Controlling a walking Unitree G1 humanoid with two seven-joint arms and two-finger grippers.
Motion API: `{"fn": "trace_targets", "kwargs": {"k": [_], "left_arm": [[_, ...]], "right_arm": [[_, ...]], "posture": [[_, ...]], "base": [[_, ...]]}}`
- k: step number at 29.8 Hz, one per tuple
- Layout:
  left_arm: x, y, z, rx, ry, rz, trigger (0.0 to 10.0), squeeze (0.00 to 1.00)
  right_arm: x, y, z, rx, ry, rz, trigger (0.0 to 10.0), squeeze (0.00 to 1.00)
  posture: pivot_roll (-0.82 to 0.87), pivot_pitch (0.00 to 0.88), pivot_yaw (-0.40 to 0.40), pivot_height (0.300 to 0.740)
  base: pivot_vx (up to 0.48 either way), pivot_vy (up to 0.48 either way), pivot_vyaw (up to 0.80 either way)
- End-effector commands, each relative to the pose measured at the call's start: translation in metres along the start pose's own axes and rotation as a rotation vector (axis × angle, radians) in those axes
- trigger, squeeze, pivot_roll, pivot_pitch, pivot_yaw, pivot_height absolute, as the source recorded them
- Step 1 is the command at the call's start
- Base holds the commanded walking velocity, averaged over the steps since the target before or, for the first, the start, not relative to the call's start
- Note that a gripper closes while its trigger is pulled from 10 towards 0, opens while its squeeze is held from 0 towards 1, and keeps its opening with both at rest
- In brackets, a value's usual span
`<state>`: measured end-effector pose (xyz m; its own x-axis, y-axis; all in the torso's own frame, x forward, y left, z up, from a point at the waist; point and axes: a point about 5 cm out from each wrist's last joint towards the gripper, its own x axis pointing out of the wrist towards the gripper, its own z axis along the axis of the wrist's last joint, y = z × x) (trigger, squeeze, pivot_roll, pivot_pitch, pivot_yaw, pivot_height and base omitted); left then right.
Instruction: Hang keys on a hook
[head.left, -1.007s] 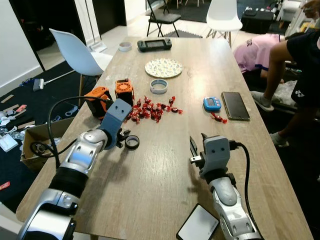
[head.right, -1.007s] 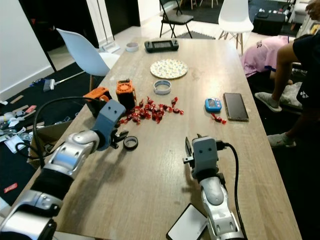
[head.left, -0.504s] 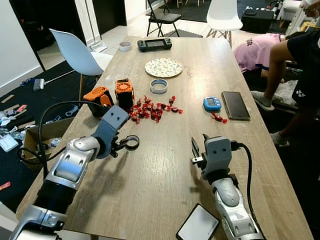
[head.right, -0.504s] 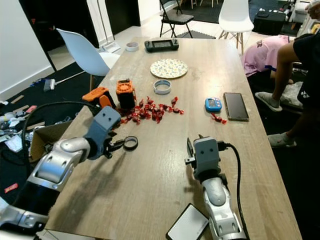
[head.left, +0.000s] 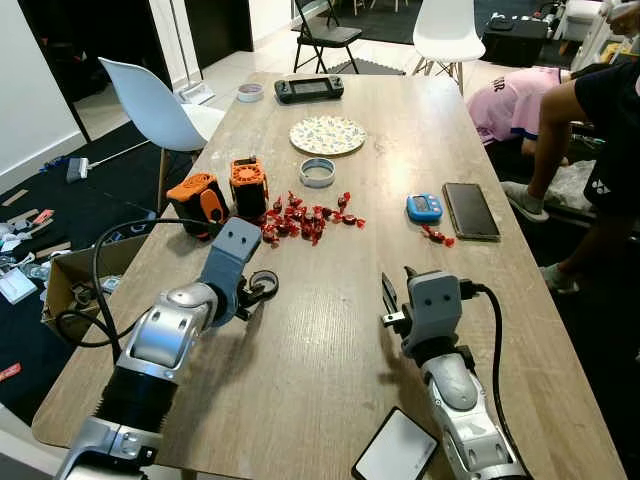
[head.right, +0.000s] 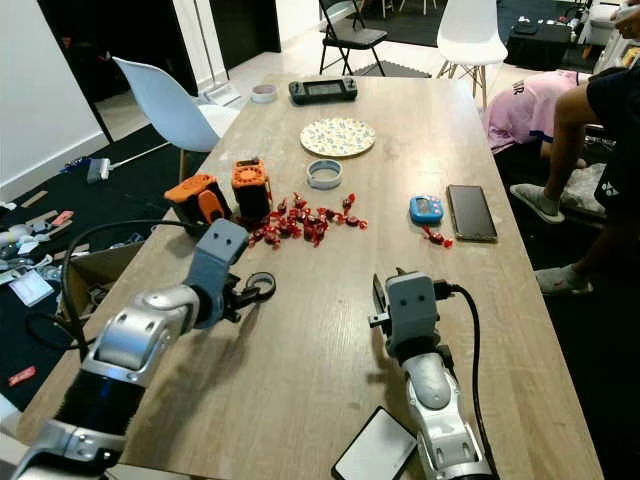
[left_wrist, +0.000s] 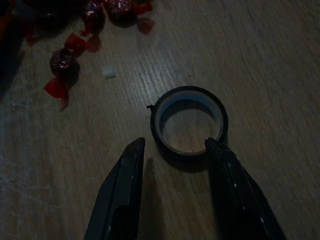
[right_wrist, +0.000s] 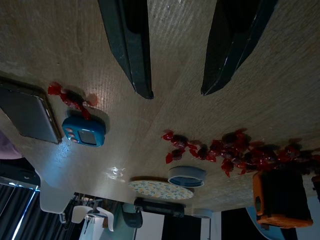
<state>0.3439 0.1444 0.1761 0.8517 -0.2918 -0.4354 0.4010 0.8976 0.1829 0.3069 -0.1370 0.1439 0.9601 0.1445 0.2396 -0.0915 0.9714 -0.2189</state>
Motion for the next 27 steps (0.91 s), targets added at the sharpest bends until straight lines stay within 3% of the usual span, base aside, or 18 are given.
{"fn": "trace_targets", "kwargs": {"k": [1,6,7,10,12,14,15,17,18,19,20,22,23,24,27], "left_arm": [[0.004,-0.004,-0.012,-0.022,0.039,0.025,10.0,0.0],[0.01,0.0,-0.018,-0.045,0.061,0.096,10.0,0.0],[0.013,0.005,-0.019,-0.06,0.067,0.139,8.4,0.0],[0.014,0.007,-0.02,-0.071,0.073,0.169,8.4,0.0],[0.015,0.01,-0.02,-0.094,0.084,0.206,7.5,0.0],[0.015,0.009,-0.021,-0.097,0.09,0.211,7.7,0.0],[0.015,0.008,-0.023,-0.09,0.099,0.22,6.2,0.0],[0.015,0.008,-0.023,-0.09,0.099,0.22,6.2,0.0],[0.016,0.007,-0.025,-0.079,0.105,0.224,4.9,0.0],[0.016,0.007,-0.026,-0.063,0.109,0.228,4.5,0.0],[0.015,0.006,-0.028,-0.044,0.115,0.227,2.4,0.0],[0.015,0.006,-0.028,-0.044,0.115,0.227,2.4,0.0],[0.015,0.006,-0.03,-0.032,0.119,0.226,0.7,0.0],[0.014,0.006,-0.032,-0.012,0.123,0.223,0.0,0.0],[0.013,0.006,-0.035,0.007,0.125,0.217,0.1,0.0]], "right_arm": [[-0.004,0.0,-0.006,0.004,0.024,-0.004,10.0,0.0],[-0.003,0.0,-0.006,0.005,0.024,-0.002,10.0,0.0],[-0.003,0.001,-0.006,0.005,0.023,-0.001,10.0,0.0],[-0.003,0.001,-0.006,0.005,0.023,-0.001,10.0,0.0],[-0.003,0.001,-0.006,0.006,0.023,-0.001,10.0,0.0],[-0.003,0.002,-0.006,0.006,0.023,-0.002,10.0,0.0],[-0.003,0.002,-0.006,0.007,0.024,-0.002,10.0,0.0],[-0.003,0.002,-0.006,0.007,0.024,-0.002,10.0,0.0],[-0.004,0.002,-0.006,0.007,0.024,-0.002,10.0,0.0],[-0.004,0.002,-0.006,0.008,0.024,-0.003,10.0,0.0],[-0.004,0.002,-0.007,0.008,0.025,-0.004,10.0,0.0],[-0.004,0.002,-0.007,0.008,0.025,-0.004,10.0,0.0],[-0.004,0.002,-0.007,0.008,0.026,-0.005,10.0,0.0],[-0.005,0.002,-0.007,0.008,0.027,-0.006,10.0,0.0],[-0.005,0.001,-0.007,0.007,0.028,-0.007,10.0,0.0]], "posture": [[0.09,0.183,0.053,0.74],[0.09,0.183,0.052,0.74],[0.09,0.184,0.052,0.74],[0.09,0.184,0.052,0.74],[0.09,0.186,0.055,0.74],[0.09,0.187,0.057,0.74],[0.09,0.189,0.059,0.74],[0.09,0.189,0.059,0.74],[0.09,0.19,0.059,0.74],[0.09,0.19,0.059,0.74],[0.09,0.193,0.06,0.74],[0.09,0.193,0.06,0.74],[0.09,0.193,0.06,0.74],[0.1,0.197,0.059,0.74],[0.1,0.197,0.058,0.74]], "base": [[0.0,0.0,0.0],[0.0,0.0,0.0],[0.0,0.0,0.0],[0.0,0.0,0.0],[0.0,0.0,0.0],[0.0,0.0,0.0],[0.0,0.0,0.0],[0.0,0.0,0.0],[0.0,0.0,0.0],[0.0,0.0,0.0],[0.0,0.0,0.0],[0.0,0.0,0.0],[0.0,0.0,0.0],[0.0,0.0,0.0],[0.0,0.0,0.0]]}}
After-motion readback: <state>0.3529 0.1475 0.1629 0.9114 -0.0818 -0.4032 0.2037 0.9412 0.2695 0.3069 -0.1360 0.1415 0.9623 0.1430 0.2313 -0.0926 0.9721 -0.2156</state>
